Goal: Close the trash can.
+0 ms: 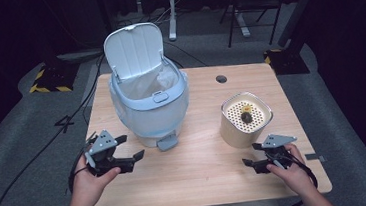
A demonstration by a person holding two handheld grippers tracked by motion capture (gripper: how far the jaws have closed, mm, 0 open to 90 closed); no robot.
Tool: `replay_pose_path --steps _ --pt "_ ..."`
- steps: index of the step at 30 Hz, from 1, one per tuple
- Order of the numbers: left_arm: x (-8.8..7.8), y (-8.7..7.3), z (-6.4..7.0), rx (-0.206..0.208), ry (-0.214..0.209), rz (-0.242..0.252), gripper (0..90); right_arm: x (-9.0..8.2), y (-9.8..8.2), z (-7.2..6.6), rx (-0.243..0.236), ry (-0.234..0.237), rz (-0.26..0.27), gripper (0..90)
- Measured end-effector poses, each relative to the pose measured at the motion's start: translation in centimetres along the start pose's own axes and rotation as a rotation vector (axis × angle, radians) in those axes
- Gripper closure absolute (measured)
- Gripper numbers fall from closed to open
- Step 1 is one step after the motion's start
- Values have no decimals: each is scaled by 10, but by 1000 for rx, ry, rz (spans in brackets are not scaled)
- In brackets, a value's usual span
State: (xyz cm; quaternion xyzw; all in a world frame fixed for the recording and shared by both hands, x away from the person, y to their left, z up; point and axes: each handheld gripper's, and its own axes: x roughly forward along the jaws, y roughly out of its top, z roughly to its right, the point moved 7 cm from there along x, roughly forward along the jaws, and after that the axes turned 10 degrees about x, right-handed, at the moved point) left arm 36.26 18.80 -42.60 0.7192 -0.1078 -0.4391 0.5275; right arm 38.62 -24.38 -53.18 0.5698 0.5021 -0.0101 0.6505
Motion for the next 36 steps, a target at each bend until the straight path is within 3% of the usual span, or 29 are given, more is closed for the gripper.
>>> replay_pose_path --steps 4,7,9,12,17,24,27,31,34,36 --pt "-19 18 -14 -31 55 36 226 6 -4 2 -14 -34 12 245" --pt "-31 31 -28 -49 114 66 239 10 -8 5 2 -41 10 241" --pt "-38 42 -38 -38 140 87 240 13 -12 7 10 -52 -3 225" --pt "-47 57 -49 -28 144 118 249 14 -12 7 8 -52 4 222" --pt "-61 84 -72 -54 185 199 259 14 -12 7 10 -55 2 213" --pt "-62 113 -90 -45 211 243 264 14 -12 7 10 -55 2 212" --pt "-59 122 -105 -12 282 210 268 14 -12 7 11 -55 2 212" --pt "-51 133 -120 -57 257 222 267 14 -12 7 11 -55 2 212" --pt "-47 138 -131 -33 302 206 270 14 -12 7 11 -55 2 212" --pt "-43 141 -136 -55 297 217 270 14 -12 7 11 -55 3 212"
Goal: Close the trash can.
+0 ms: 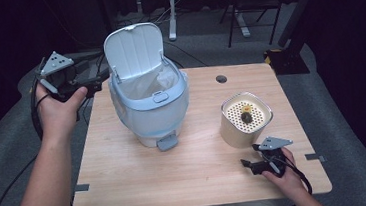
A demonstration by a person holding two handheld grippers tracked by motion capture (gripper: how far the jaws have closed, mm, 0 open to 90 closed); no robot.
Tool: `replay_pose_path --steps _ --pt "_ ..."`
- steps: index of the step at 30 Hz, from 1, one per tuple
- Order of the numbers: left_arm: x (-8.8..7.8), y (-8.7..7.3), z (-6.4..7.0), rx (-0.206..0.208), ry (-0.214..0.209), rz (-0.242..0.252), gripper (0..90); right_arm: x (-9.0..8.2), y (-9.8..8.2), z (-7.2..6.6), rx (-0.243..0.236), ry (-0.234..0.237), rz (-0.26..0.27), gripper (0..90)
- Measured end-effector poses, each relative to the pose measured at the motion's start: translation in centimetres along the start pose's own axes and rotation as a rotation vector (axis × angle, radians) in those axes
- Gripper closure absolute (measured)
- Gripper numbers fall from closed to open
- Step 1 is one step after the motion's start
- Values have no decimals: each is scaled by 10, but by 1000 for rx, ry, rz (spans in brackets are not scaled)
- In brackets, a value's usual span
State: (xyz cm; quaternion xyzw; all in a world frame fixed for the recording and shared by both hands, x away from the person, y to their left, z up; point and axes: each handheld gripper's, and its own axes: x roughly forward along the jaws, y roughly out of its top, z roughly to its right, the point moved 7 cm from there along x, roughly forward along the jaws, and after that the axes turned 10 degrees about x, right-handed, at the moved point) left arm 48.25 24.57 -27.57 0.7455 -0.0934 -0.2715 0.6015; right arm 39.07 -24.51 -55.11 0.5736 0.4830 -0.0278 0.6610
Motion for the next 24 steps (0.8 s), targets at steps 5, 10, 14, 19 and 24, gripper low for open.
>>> replay_pose_path --steps 5,10,14,19,24 --pt "16 2 -12 -33 1 0 313 0 0 0 0 0 0 212" --pt "26 7 -16 -46 -2 8 323 0 0 0 0 0 -1 212" --pt "31 12 -14 -25 -46 18 366 0 0 0 3 0 0 212" --pt "37 18 -11 -36 -85 40 392 0 0 0 1 -1 2 212" --pt "39 21 -2 -71 -167 91 421 0 0 0 3 0 1 212"
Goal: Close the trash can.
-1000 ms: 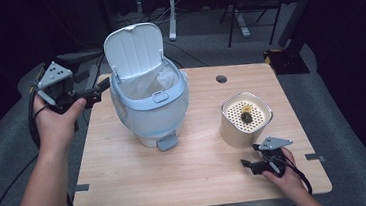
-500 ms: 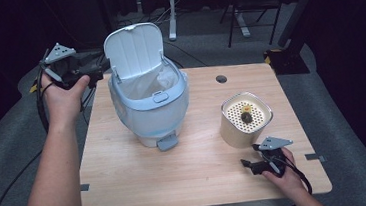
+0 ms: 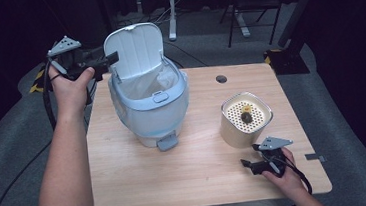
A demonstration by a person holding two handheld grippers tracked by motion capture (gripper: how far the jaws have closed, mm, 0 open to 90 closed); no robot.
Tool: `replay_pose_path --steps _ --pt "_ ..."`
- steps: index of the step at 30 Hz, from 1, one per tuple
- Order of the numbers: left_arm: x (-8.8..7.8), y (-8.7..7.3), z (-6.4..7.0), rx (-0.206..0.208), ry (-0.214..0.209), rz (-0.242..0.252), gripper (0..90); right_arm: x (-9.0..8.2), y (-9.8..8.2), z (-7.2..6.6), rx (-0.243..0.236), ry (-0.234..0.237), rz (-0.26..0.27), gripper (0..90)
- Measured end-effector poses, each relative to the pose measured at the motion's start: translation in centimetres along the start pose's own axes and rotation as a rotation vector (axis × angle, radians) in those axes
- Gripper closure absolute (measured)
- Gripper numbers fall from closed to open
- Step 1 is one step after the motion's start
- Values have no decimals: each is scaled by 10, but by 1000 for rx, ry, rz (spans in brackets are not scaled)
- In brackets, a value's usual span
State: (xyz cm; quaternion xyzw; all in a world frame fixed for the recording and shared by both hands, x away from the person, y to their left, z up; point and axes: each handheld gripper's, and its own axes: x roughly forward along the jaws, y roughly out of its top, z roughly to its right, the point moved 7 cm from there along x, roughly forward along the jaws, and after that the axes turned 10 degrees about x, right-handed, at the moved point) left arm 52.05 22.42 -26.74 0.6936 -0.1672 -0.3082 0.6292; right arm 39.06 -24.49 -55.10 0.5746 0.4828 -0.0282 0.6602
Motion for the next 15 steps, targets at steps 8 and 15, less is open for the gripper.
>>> replay_pose_path --steps 8,15 --pt "-9 -1 11 42 -56 0 422 0 0 0 -2 0 -1 212" --pt "-17 -10 33 91 -154 -42 357 0 0 0 -1 -4 -1 212"
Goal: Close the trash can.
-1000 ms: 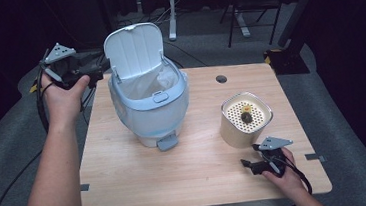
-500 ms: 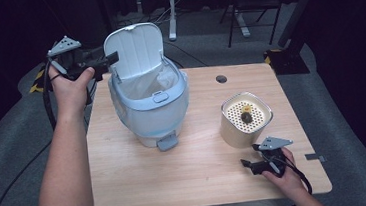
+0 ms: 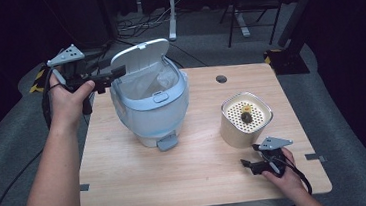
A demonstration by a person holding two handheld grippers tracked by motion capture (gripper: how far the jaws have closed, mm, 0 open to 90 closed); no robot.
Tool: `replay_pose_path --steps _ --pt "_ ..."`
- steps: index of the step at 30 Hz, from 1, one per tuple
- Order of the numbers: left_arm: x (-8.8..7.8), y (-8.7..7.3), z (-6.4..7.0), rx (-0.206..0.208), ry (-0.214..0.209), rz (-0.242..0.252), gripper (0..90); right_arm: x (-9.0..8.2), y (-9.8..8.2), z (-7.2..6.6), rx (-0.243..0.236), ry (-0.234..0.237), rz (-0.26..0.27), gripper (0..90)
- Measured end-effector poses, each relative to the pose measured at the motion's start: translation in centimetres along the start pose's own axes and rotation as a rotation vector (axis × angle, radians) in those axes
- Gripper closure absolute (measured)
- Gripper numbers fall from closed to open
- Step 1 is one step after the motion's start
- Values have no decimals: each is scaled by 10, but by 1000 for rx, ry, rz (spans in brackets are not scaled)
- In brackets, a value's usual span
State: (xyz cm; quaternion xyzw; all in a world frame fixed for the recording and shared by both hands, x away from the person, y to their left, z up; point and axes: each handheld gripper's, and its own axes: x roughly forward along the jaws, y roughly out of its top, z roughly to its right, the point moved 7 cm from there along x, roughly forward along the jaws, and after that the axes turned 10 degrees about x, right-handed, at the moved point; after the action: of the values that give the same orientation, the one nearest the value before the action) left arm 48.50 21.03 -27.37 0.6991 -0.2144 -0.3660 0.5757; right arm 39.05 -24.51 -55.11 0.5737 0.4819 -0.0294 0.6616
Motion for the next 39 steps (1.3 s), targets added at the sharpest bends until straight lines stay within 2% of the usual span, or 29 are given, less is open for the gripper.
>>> replay_pose_path --steps 4,8,13,16,19,21,23,29,33,36,39 --pt "-1 -4 9 48 -23 -17 348 0 0 0 1 -1 0 213" --pt "-3 -7 17 65 -62 -19 352 0 0 0 1 -1 0 213" --pt "-4 -9 31 66 -126 -10 355 0 0 0 1 -1 0 213" --pt "-1 -12 39 74 -148 -36 357 0 0 0 1 -1 0 213" --pt "5 -17 50 59 -204 -85 357 0 0 0 0 -2 1 213" --pt "10 -21 54 70 -212 -113 368 0 0 0 1 -4 1 213" --pt "14 -22 57 61 -221 -125 374 0 0 0 1 -2 2 213" --pt "28 -25 60 38 -219 -165 402 0 0 0 2 -2 2 212" --pt "38 -23 59 30 -190 -154 402 0 0 0 2 -2 1 213" --pt "45 -23 56 48 -131 -149 403 0 0 0 1 -2 2 213" --pt "50 -23 57 104 -66 -166 403 0 0 0 1 -2 2 213"
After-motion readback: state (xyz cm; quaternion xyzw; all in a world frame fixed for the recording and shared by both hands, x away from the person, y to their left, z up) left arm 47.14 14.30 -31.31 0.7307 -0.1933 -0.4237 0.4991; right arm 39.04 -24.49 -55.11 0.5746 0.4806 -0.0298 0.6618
